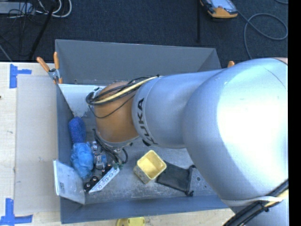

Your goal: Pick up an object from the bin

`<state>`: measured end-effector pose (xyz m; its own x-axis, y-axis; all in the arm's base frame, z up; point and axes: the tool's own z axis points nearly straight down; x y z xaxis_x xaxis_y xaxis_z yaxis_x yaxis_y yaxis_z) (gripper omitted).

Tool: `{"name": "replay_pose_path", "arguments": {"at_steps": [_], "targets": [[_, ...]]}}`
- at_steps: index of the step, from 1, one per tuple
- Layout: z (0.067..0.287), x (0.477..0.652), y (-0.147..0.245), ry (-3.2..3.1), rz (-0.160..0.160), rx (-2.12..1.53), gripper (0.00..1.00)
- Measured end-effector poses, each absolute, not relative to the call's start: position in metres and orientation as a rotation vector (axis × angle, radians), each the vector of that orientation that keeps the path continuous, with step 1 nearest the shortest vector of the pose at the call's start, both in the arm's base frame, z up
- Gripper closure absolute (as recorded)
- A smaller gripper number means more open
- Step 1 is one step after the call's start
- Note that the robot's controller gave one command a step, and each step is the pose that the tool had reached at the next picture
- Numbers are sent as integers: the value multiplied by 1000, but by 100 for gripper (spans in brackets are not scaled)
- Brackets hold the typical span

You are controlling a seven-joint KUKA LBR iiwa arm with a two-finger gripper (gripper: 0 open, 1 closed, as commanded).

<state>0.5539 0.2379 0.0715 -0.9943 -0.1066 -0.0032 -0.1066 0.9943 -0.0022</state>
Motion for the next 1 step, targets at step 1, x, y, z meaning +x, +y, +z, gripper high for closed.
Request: {"name": "replay_pose_path", "arguments": {"at_steps": [1], "targets": [[121,536,229,3142,-5,-211,100]]}}
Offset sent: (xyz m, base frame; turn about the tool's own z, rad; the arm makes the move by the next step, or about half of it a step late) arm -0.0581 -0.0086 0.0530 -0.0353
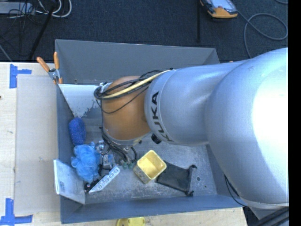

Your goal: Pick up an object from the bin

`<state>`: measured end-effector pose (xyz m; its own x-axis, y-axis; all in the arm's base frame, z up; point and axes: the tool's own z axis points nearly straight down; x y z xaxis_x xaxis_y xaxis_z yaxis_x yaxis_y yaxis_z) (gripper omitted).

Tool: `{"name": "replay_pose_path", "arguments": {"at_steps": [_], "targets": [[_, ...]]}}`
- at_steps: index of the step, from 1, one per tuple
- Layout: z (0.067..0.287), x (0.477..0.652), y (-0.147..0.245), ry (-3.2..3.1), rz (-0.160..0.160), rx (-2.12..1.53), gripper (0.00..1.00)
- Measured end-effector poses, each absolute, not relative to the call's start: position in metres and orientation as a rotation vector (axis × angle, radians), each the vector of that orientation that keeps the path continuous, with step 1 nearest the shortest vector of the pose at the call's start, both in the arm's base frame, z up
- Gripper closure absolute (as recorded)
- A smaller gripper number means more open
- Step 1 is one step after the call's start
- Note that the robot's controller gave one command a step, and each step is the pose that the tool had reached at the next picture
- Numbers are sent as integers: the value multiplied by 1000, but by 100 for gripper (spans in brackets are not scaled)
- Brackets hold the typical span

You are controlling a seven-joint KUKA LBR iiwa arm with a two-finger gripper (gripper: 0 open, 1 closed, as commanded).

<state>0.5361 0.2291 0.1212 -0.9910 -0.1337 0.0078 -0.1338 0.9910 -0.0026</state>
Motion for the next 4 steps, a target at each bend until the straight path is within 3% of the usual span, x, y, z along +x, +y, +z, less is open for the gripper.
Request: {"name": "replay_pose_path", "arguments": {"at_steps": [1,2,3,4], "targets": [[123,495,229,-3130,1,221,0],[124,496,228,-3131,1,215,100],[124,496,228,-3131,1,214,100],[131,512,217,-3131,0,224,100]]}}
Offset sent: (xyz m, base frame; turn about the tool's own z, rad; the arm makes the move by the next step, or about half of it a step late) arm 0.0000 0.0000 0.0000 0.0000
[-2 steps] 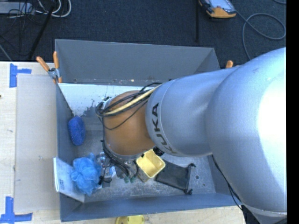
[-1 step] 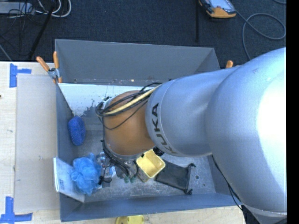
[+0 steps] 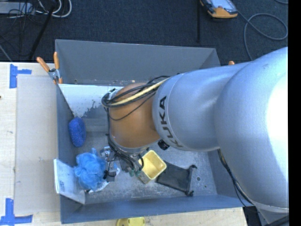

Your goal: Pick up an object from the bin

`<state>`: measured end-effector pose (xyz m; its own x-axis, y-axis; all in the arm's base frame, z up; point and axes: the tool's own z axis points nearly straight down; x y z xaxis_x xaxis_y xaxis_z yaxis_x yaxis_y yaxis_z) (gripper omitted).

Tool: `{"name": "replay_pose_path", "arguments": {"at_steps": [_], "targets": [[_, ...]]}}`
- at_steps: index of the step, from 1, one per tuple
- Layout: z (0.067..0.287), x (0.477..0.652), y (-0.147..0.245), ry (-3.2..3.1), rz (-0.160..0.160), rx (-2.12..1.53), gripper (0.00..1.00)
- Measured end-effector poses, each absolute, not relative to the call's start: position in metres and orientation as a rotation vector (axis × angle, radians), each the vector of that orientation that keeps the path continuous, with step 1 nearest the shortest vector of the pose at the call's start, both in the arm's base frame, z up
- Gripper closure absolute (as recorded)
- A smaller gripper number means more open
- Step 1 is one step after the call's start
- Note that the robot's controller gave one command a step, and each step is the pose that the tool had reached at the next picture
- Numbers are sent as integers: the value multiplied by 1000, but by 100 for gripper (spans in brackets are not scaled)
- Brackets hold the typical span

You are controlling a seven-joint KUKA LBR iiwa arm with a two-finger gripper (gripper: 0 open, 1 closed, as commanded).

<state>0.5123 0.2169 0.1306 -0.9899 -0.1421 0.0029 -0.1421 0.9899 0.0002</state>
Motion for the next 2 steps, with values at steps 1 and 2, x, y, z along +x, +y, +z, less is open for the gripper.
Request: {"name": "replay_pose_path", "arguments": {"at_steps": [1,2], "targets": [[143,522,195,-3134,0,190,100],[149,519,186,-3133,3,192,100]]}}
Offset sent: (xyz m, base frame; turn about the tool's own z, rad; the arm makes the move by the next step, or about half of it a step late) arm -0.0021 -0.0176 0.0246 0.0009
